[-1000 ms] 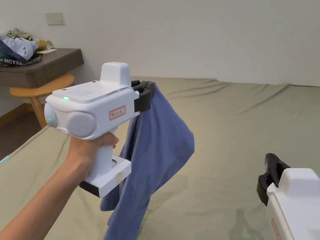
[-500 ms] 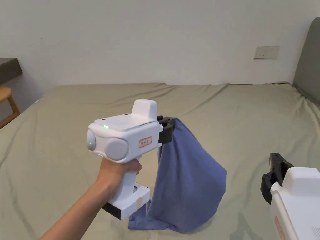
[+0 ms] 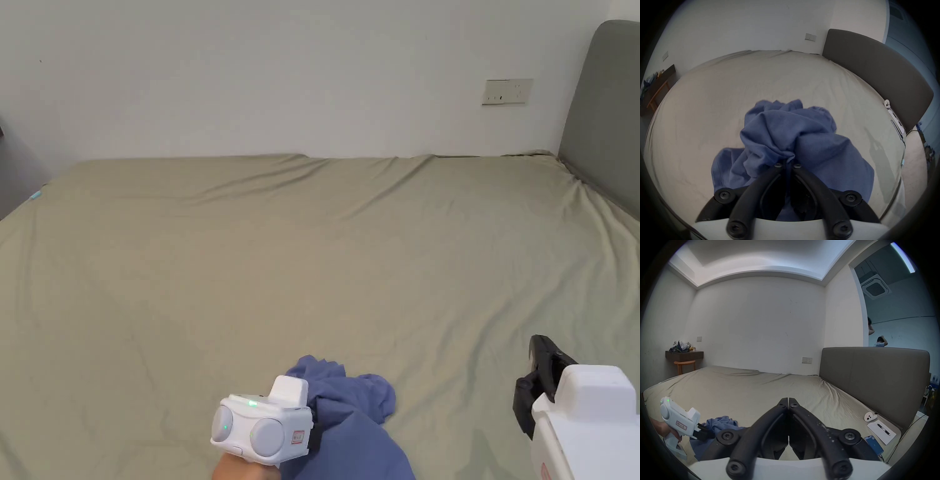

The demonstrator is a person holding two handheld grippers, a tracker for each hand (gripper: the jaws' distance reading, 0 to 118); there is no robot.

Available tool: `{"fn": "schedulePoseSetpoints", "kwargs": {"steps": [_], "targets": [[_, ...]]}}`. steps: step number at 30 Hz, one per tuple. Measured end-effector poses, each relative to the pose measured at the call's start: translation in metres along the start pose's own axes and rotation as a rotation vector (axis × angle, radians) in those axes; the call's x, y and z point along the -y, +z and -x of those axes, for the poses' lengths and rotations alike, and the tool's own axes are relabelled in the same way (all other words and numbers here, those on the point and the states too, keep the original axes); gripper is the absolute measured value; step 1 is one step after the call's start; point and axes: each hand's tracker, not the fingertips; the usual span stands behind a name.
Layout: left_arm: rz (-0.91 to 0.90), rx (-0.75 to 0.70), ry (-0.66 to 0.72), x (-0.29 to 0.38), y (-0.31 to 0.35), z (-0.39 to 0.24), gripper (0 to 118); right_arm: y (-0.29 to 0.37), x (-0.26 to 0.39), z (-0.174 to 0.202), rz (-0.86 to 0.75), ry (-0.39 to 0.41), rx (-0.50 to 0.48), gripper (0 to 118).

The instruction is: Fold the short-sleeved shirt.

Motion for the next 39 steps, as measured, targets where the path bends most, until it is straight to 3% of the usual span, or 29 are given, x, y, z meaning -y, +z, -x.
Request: {"fn": "schedulePoseSetpoints", "kwargs": {"steps": [2, 3, 4, 6, 7, 12, 16, 24, 25, 26, 28, 29, 39], "targets": [[-0.017, 0.001, 0.002, -0.005, 0.008, -0.003, 11, 0.0, 0.001, 0.0, 0.004, -0.005, 0.002, 0], [-0.027, 0.003, 0.004, -0.008, 0.012, -0.005, 25, 0.0, 0.0, 0.0, 0.003, -0.008, 0.001, 0], [-0.041, 0.025, 0.01, -0.014, 0.022, -0.003, 47, 0.001, -0.001, 0.0, 0.0, -0.009, 0.002, 0], [-0.106, 0.06, 0.041, -0.021, 0.042, -0.004, 111, 0.003, -0.005, 0.002, -0.011, -0.007, 0.001, 0], [-0.143, 0.052, 0.053, -0.024, 0.049, -0.004, 118, 0.004, -0.007, 0.003, -0.016, -0.005, 0.0, 0], [-0.427, -0.004, 0.001, -0.04, 0.113, 0.003, 114, 0.007, -0.02, 0.008, -0.047, 0.002, -0.004, 0], [-0.728, -0.171, -0.089, -0.034, 0.16, 0.019, 114, 0.006, -0.03, 0.013, -0.074, 0.0, -0.01, 0], [-0.899, -0.451, -0.043, -0.002, 0.223, 0.048, 110, 0.003, -0.045, 0.028, -0.11, -0.004, -0.029, 0], [-0.897, -0.46, -0.028, 0.003, 0.225, 0.053, 102, 0.003, -0.046, 0.03, -0.111, -0.005, -0.033, 0], [-0.899, -0.46, -0.019, 0.007, 0.227, 0.058, 86, 0.003, -0.046, 0.032, -0.112, -0.006, -0.037, 0], [-0.894, -0.441, 0.02, 0.013, 0.23, 0.068, 16, 0.003, -0.047, 0.036, -0.114, -0.001, -0.047, 0], [-0.879, -0.425, 0.042, 0.013, 0.23, 0.072, 0, 0.003, -0.048, 0.038, -0.114, 0.002, -0.05, 0], [-0.786, -0.361, 0.076, 0.004, 0.227, 0.083, 0, 0.001, -0.047, 0.042, -0.108, 0.001, -0.066, 0]]}}
